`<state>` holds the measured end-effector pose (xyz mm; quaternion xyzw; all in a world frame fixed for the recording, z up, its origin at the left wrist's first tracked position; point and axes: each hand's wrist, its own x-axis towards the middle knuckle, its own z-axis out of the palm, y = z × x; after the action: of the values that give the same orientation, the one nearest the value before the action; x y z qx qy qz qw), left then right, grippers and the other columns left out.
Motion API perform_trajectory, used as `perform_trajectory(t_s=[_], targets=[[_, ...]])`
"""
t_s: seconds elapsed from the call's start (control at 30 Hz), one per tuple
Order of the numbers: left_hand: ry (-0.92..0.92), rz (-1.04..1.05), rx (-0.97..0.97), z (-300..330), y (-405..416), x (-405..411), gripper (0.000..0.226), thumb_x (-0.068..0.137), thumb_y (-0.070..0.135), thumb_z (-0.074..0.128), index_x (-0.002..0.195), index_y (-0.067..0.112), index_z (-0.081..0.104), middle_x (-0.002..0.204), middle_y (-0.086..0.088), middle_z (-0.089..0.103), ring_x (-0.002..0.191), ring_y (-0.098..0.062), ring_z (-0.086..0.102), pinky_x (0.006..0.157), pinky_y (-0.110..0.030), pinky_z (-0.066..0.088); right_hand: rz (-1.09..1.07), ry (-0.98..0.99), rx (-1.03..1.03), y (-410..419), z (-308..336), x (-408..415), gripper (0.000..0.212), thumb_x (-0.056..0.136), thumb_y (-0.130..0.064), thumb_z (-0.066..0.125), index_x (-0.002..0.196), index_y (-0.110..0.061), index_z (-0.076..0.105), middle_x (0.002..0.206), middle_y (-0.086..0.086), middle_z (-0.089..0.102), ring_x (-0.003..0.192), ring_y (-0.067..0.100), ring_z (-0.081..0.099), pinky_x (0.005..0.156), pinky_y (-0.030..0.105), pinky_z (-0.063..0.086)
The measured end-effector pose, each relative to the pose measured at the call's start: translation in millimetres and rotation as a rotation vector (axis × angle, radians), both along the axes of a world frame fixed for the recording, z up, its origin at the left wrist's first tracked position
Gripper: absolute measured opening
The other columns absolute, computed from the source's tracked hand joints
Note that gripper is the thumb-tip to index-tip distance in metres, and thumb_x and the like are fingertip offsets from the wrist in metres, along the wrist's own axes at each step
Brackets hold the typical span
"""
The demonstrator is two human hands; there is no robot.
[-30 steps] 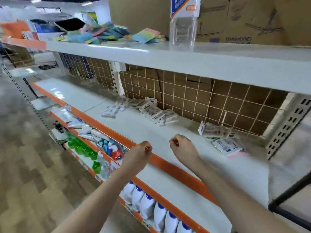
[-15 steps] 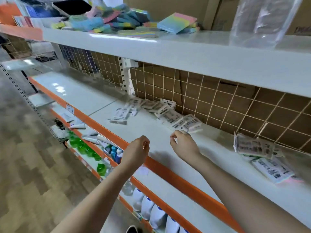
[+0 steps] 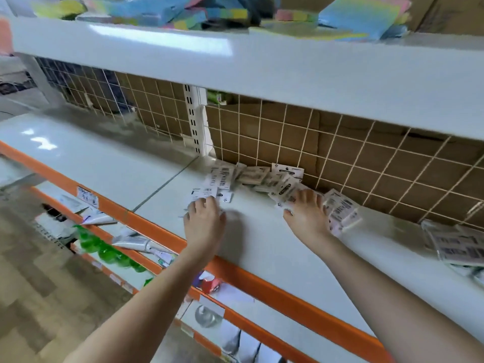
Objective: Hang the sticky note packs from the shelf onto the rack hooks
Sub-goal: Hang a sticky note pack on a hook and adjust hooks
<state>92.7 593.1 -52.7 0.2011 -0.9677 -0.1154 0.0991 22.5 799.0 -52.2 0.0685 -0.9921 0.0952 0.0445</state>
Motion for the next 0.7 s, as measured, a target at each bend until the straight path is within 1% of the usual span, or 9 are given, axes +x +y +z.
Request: perform_trajectory(t_s=[0.13,0.27,0.33,0.43,0.47,0.53,0.57,0.63,0.7], targets=[[-0.012,-0.064,-0.018,-14,-24,-18,0.050,0.093,0.043,0.050,0.131,0.012,0.041,0.137,-0.011,0.044,0.130,-0.030,0.034,0.102,-0.042,0.032,-0.114,0.009,0.074,-12,-7,-3,0.059,0.088,-0.035,0.054,0.138,-0.010,0.036,0.139,0.015,0.035,0.128,0.035,0.034,0.100,0.044,0.034],[-0.043,-0.057,-0.044,-23,-37,-31,0.055,0.095,0.044,0.043,0.140,0.015,0.031,0.145,-0.015,0.031,0.135,-0.033,0.026,0.103,-0.046,0.027,-0.143,0.039,0.227,-17,-10,-1,0.056,0.091,-0.034,0.054,0.139,-0.012,0.036,0.145,0.013,0.034,0.130,0.034,0.035,0.102,0.044,0.032],[-0.038,-0.022,-0.066,-24,-37,-34,0.050,0.095,0.040,0.042,0.136,0.013,0.037,0.141,-0.018,0.037,0.130,-0.034,0.032,0.098,-0.046,0.029,-0.153,0.041,0.275,-19,-10,0,0.052,0.092,-0.033,0.052,0.139,-0.014,0.037,0.143,0.010,0.038,0.129,0.032,0.037,0.103,0.044,0.032],[0.048,-0.048,-0.083,-27,-36,-33,0.035,0.090,0.027,0.053,0.117,0.006,0.054,0.120,-0.021,0.055,0.114,-0.037,0.047,0.087,-0.045,0.035,-0.200,0.050,0.356,-27,-10,6,0.051,0.092,-0.027,0.051,0.140,-0.015,0.040,0.140,0.010,0.045,0.127,0.031,0.042,0.102,0.045,0.034],[0.069,-0.058,-0.088,-27,-35,-31,0.030,0.088,0.024,0.057,0.111,0.004,0.058,0.113,-0.022,0.058,0.109,-0.038,0.051,0.085,-0.045,0.036,-0.219,0.069,0.390,-29,-8,10,0.051,0.089,-0.026,0.057,0.137,-0.014,0.047,0.135,0.010,0.052,0.122,0.032,0.048,0.099,0.045,0.039],[0.092,-0.067,-0.093,-24,-34,-29,0.023,0.086,0.020,0.063,0.102,0.003,0.062,0.104,-0.021,0.062,0.102,-0.039,0.057,0.081,-0.045,0.040,-0.241,0.138,0.445,-34,-7,16,0.048,0.075,-0.024,0.072,0.120,-0.010,0.065,0.113,0.013,0.067,0.103,0.033,0.062,0.085,0.044,0.050],[0.127,-0.073,-0.081,-22,-33,-28,0.020,0.084,0.018,0.066,0.097,0.003,0.063,0.098,-0.021,0.065,0.097,-0.039,0.060,0.078,-0.046,0.042,-0.234,0.195,0.435,-34,-9,17,0.043,0.071,-0.023,0.076,0.111,-0.007,0.069,0.104,0.015,0.069,0.094,0.035,0.065,0.078,0.044,0.053],[0.199,-0.092,-0.042,-20,-33,-26,0.017,0.081,0.015,0.071,0.091,0.003,0.065,0.089,-0.020,0.067,0.089,-0.039,0.063,0.074,-0.046,0.045,-0.194,0.264,0.377,-33,-12,19,0.034,0.072,-0.020,0.076,0.101,-0.003,0.071,0.095,0.018,0.069,0.084,0.038,0.064,0.073,0.045,0.052],[0.248,-0.132,-0.002,-18,-33,-23,0.017,0.079,0.013,0.072,0.090,0.003,0.065,0.085,-0.018,0.069,0.085,-0.039,0.065,0.072,-0.046,0.046,-0.171,0.300,0.354,-32,-14,19,0.026,0.076,-0.019,0.073,0.096,-0.002,0.070,0.091,0.018,0.069,0.082,0.038,0.063,0.073,0.047,0.051]])
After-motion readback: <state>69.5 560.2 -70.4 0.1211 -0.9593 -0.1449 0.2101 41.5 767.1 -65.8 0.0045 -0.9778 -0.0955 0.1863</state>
